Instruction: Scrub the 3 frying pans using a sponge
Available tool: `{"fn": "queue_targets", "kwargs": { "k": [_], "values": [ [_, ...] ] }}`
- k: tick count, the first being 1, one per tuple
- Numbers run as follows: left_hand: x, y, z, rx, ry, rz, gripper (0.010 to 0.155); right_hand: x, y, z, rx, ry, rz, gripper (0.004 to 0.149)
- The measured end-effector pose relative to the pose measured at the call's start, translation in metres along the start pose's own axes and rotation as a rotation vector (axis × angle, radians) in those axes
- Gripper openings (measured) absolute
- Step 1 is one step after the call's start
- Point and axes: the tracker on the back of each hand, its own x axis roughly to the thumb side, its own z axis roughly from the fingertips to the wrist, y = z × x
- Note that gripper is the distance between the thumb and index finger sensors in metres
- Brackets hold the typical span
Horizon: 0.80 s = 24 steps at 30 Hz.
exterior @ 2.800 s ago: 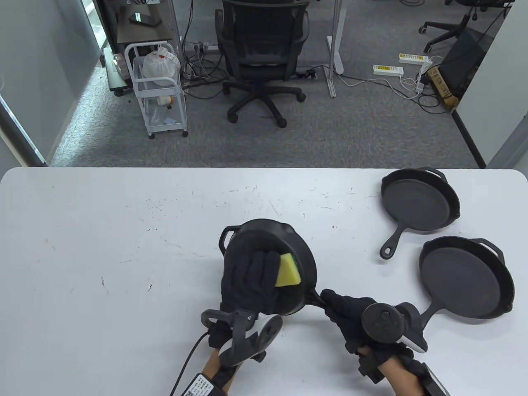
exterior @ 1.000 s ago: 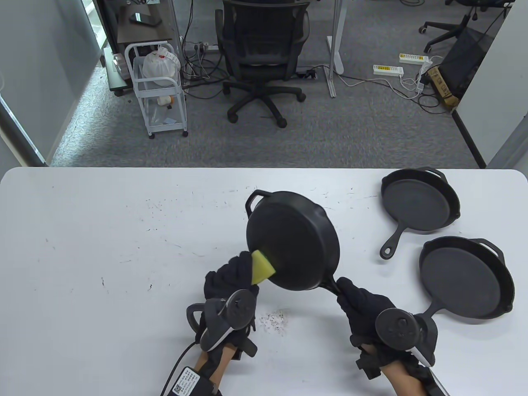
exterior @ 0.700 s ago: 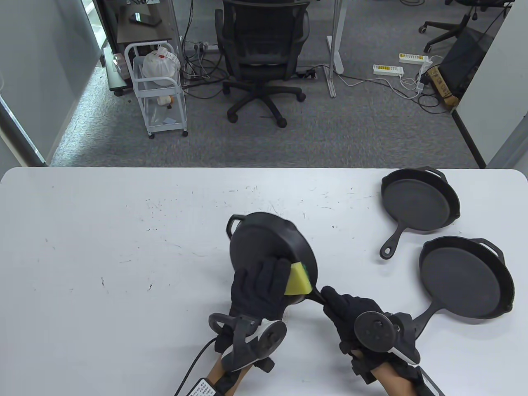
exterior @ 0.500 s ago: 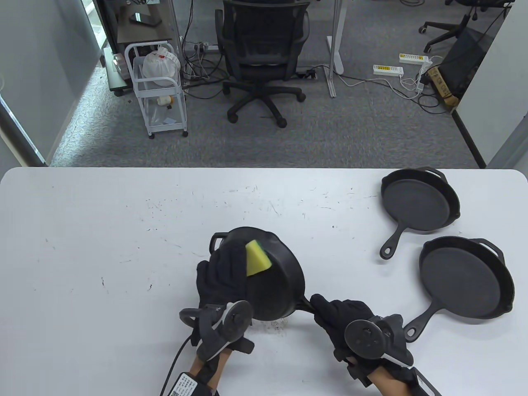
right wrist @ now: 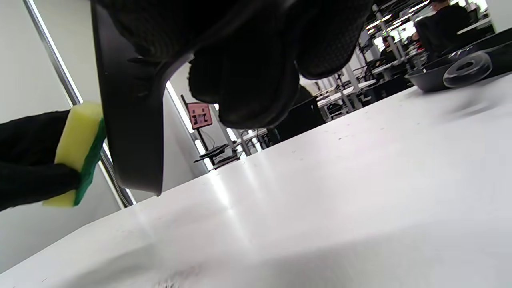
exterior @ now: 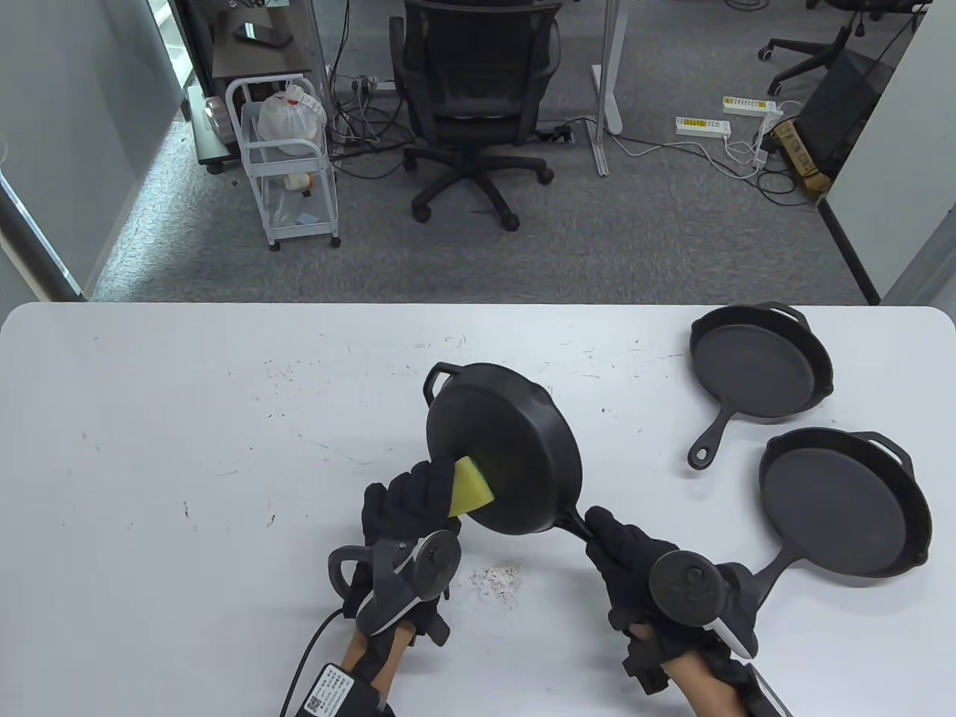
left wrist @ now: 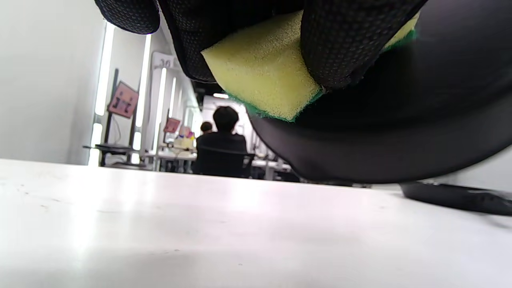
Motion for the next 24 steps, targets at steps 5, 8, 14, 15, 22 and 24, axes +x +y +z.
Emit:
{"fn": "queue_targets", "kwargs": {
  "k": [5, 8, 14, 15, 22, 24],
  "values": [
    [0.002, -0.002, 0.001, -0.017, -0.002, 0.038, 0.081, 0.02, -0.002, -0.023, -0.018, 0.121, 0.042, 0.055],
    [0.005, -0.005, 0.001, -0.04, -0.019, 0.015, 0.08, 0.023, 0.003, -0.044, -0.019, 0.213, 0.058, 0.055],
    [0.007, -0.012, 0.001, -0.086, -0.016, -0.022, 0.08, 0.02, 0.04, -0.079, 0.017, 0.406, 0.194, 0.056],
    [0.008, -0.014, 0.001, -0.099, -0.017, -0.026, 0.08, 0.019, 0.046, -0.082, 0.025, 0.428, 0.211, 0.056],
    [0.01, -0.015, 0.001, -0.101, -0.019, -0.034, 0.08, 0.019, 0.081, -0.096, 0.059, 0.519, 0.31, 0.056],
    [0.009, -0.015, 0.001, -0.108, -0.018, -0.033, 0.08, 0.021, 0.085, -0.098, 0.063, 0.518, 0.316, 0.056]
  ]
}}
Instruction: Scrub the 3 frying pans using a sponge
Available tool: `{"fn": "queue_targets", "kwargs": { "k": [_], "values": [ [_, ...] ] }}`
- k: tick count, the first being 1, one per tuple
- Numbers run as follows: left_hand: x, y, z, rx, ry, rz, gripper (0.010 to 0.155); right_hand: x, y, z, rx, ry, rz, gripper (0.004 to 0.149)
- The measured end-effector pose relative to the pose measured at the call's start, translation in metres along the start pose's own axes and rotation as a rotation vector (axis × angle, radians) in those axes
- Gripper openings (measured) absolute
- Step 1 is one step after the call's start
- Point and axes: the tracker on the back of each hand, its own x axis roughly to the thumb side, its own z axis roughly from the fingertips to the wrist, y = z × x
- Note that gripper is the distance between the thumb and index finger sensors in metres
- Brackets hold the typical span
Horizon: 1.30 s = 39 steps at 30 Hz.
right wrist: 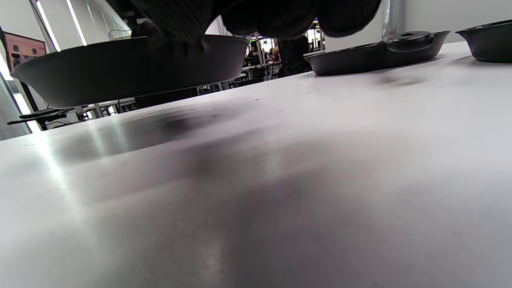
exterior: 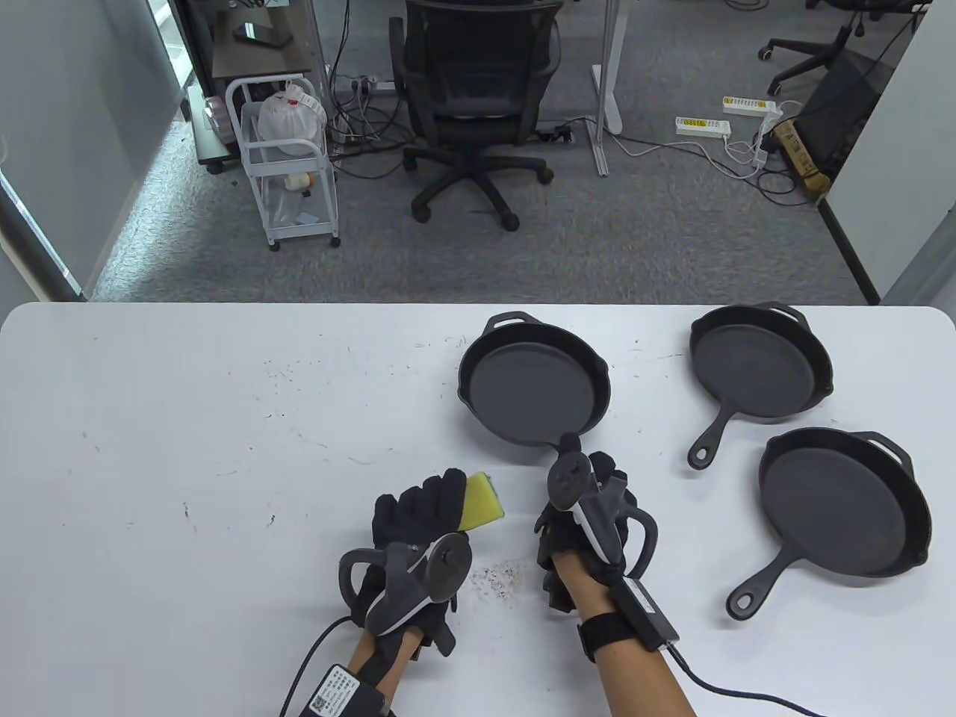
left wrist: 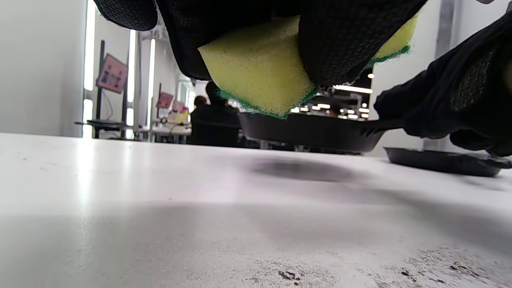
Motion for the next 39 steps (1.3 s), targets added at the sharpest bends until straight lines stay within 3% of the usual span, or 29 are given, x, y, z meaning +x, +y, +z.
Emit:
{"fn": "queue_targets", "kwargs": {
  "k": [13, 18, 20, 23, 28, 31, 35, 39],
  "values": [
    [0.002, 0.001, 0.001, 0.01, 0.001, -0.005, 0.081, 0.015, 0.018, 0.002, 0.043, -0.015, 0.014, 0.055],
    [0.002, 0.001, 0.001, 0.007, 0.004, -0.003, 0.08, 0.016, 0.025, -0.002, 0.172, -0.025, 0.023, 0.057],
    [0.003, 0.001, 0.001, 0.006, 0.002, -0.006, 0.081, 0.014, 0.019, -0.004, 0.22, -0.028, 0.023, 0.062],
    [0.002, 0.002, 0.001, 0.01, 0.005, -0.004, 0.081, 0.003, -0.009, -0.007, 0.104, -0.032, -0.08, 0.071],
    [0.001, 0.003, 0.001, 0.019, 0.013, 0.003, 0.081, -0.038, -0.063, -0.039, 0.07, 0.04, -0.263, 0.081],
    [0.001, 0.003, 0.001, 0.022, 0.013, -0.006, 0.081, -0.069, -0.08, -0.064, 0.09, 0.149, -0.242, 0.084],
    [0.002, 0.004, 0.002, 0.022, 0.012, -0.018, 0.081, -0.109, -0.089, -0.097, 0.124, 0.324, -0.202, 0.087],
    [0.002, 0.005, 0.002, 0.032, 0.017, -0.031, 0.081, -0.137, -0.08, -0.129, 0.178, 0.46, -0.143, 0.089]
  ]
}}
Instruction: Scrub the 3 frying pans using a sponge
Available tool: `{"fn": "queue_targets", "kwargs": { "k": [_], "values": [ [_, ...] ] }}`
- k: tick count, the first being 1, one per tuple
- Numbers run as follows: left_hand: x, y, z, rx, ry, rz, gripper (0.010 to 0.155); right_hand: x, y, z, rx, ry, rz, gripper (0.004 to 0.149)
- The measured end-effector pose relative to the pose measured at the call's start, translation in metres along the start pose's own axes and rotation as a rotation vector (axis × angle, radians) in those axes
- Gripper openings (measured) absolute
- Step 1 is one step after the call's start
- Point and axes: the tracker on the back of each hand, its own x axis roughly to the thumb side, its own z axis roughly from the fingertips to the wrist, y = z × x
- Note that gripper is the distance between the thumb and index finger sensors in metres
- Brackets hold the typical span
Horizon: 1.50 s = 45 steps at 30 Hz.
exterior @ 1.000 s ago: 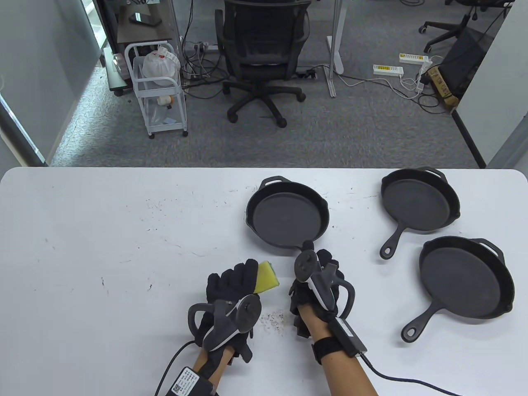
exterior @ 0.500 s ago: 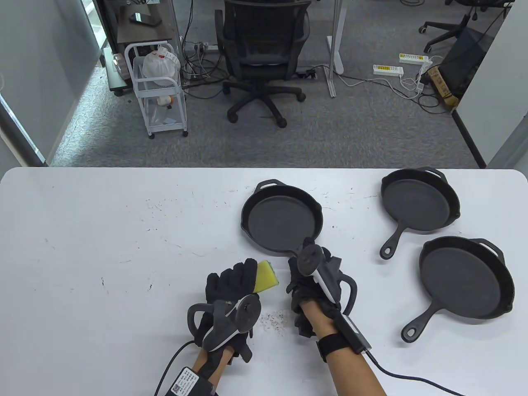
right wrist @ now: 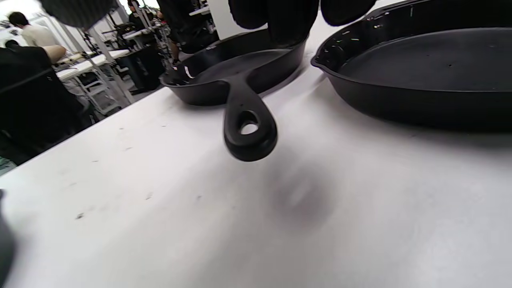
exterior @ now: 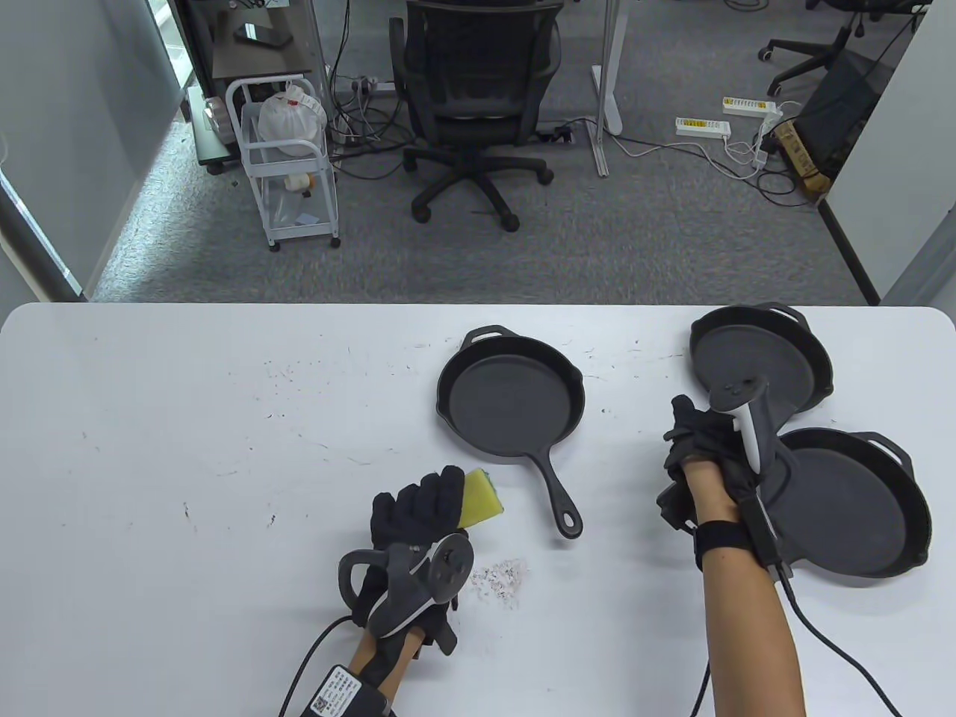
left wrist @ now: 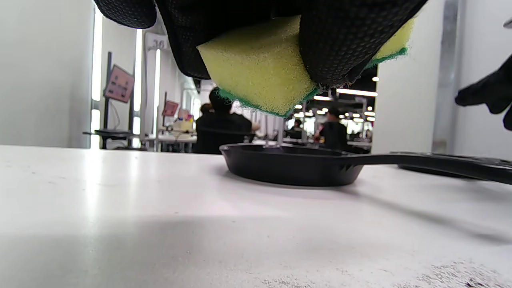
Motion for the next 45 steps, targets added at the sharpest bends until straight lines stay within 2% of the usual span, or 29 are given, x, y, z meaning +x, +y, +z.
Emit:
{"fn": "queue_targets", "kwargs": {
  "k": [4, 9, 13, 18, 22, 23, 26, 30, 34, 38, 45],
  "values": [
    [-0.001, 0.003, 0.001, 0.013, 0.006, -0.002, 0.081, 0.001, 0.016, -0.03, 0.039, 0.086, 0.089, 0.089],
    [0.002, 0.006, 0.002, 0.025, 0.005, -0.017, 0.081, 0.002, 0.035, -0.049, 0.051, 0.133, 0.153, 0.088],
    [0.004, 0.006, 0.002, 0.026, -0.003, -0.022, 0.081, 0.002, 0.039, -0.054, 0.029, 0.118, 0.114, 0.084],
    [0.003, 0.002, 0.001, 0.012, 0.003, -0.026, 0.081, -0.001, 0.025, -0.046, -0.064, 0.045, 0.023, 0.076],
    [0.002, 0.0, 0.001, 0.001, 0.008, -0.022, 0.081, -0.001, -0.011, -0.032, -0.173, -0.092, -0.047, 0.071],
    [0.002, 0.0, 0.001, -0.001, 0.007, -0.02, 0.081, -0.003, -0.022, -0.028, -0.209, -0.158, -0.12, 0.071],
    [0.002, 0.0, 0.001, 0.0, 0.007, -0.015, 0.081, -0.004, -0.048, -0.014, -0.234, -0.274, -0.162, 0.069],
    [0.002, 0.0, 0.001, 0.0, 0.007, -0.016, 0.081, -0.008, -0.063, 0.003, -0.248, -0.364, -0.135, 0.068],
    [0.002, 0.002, 0.002, 0.01, 0.005, -0.013, 0.081, -0.017, -0.063, 0.021, -0.21, -0.51, -0.177, 0.067],
    [0.001, 0.004, 0.002, 0.019, 0.007, 0.019, 0.081, -0.025, -0.055, 0.046, -0.202, -0.658, -0.128, 0.066],
    [0.007, 0.012, 0.007, 0.062, -0.018, 0.012, 0.08, -0.044, -0.026, 0.102, -0.194, -0.947, 0.009, 0.066]
  ]
}}
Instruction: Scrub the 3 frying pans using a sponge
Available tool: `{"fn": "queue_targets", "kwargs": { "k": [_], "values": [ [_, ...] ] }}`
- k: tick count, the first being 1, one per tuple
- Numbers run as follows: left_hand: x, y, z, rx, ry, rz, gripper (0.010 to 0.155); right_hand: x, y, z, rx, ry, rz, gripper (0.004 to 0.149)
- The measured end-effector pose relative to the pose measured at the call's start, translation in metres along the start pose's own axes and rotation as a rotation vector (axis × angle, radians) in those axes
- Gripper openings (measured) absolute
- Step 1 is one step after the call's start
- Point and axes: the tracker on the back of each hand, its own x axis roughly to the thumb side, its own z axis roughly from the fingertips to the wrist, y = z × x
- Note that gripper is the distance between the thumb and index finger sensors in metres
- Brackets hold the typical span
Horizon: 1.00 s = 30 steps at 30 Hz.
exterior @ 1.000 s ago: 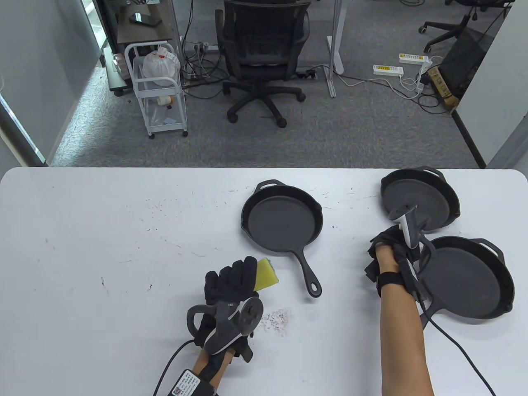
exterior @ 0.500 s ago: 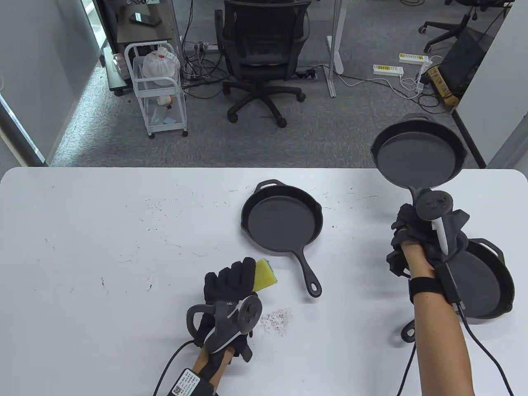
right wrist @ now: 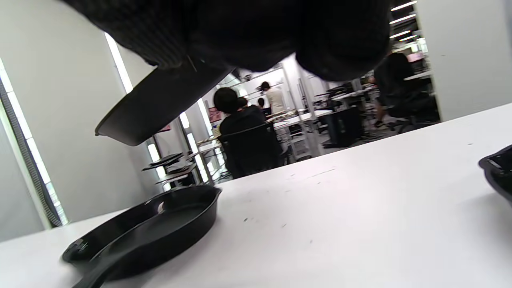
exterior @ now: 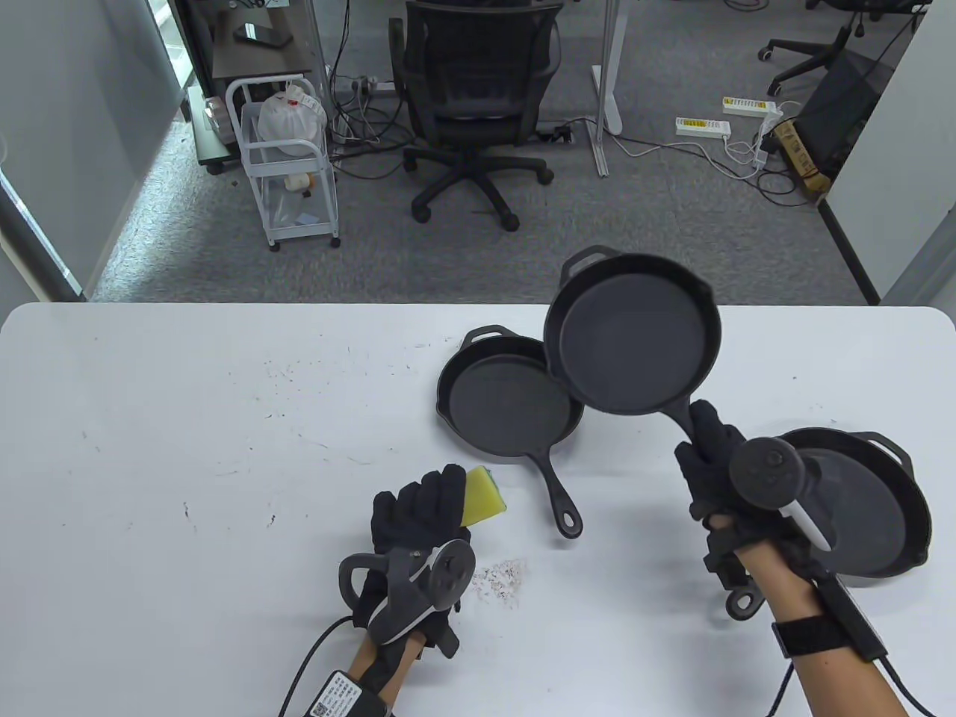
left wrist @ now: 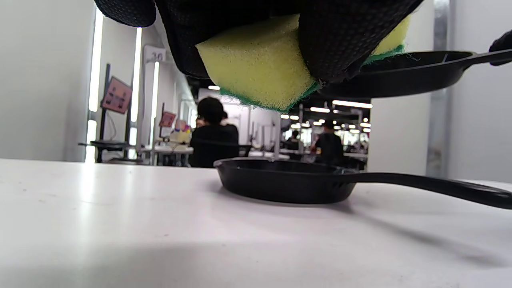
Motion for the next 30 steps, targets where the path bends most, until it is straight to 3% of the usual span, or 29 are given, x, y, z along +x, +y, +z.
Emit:
{"fn": "queue_targets", "kwargs": {
  "k": [5, 10, 16, 24, 30],
  "values": [
    [0.008, 0.014, 0.007, 0.078, -0.028, 0.018, 0.08, 0.02, 0.019, 0.032, 0.064, -0.164, 0.002, 0.065],
    [0.01, 0.017, 0.008, 0.068, -0.041, 0.014, 0.08, 0.031, 0.037, 0.06, 0.087, -0.263, -0.014, 0.064],
    [0.013, 0.008, 0.005, 0.014, -0.055, -0.003, 0.081, 0.032, 0.044, 0.071, 0.096, -0.275, 0.014, 0.064],
    [0.042, -0.011, 0.01, -0.096, -0.243, -0.11, 0.079, 0.058, 0.057, 0.083, 0.079, -0.387, 0.076, 0.064],
    [0.043, -0.007, 0.012, 0.027, -0.216, -0.089, 0.08, 0.081, 0.063, 0.095, 0.088, -0.504, 0.134, 0.064]
  ]
}}
